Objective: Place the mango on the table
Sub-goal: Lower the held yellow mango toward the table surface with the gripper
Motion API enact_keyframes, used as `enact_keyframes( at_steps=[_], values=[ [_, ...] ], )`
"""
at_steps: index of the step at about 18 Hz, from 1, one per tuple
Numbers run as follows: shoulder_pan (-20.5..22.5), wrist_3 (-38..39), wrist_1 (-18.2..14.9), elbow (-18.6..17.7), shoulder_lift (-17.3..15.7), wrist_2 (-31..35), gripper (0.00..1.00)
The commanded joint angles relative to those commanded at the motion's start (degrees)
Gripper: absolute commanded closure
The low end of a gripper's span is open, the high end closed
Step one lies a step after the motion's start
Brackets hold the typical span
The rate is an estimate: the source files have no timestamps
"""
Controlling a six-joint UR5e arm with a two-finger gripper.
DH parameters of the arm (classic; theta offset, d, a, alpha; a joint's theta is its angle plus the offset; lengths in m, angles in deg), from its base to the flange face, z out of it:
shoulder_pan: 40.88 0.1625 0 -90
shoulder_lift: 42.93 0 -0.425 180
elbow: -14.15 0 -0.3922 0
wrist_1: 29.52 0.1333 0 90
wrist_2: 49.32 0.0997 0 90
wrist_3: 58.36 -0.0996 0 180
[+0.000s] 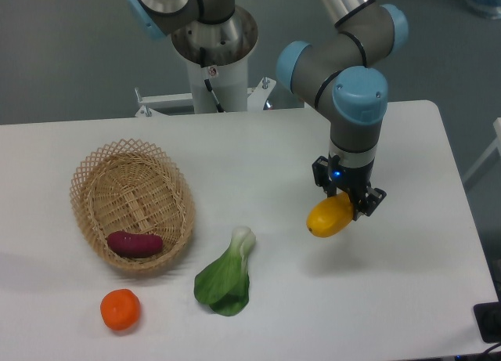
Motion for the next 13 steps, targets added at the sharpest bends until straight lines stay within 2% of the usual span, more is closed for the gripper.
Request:
enact_keyframes(
  at_steps=[9, 13],
  values=[
    [-1.14, 0.79, 0.18, 4.39, 4.3, 1.32, 0.6],
    [-3.15, 3.34, 0.88, 6.15, 6.94, 4.13, 0.59]
  ],
)
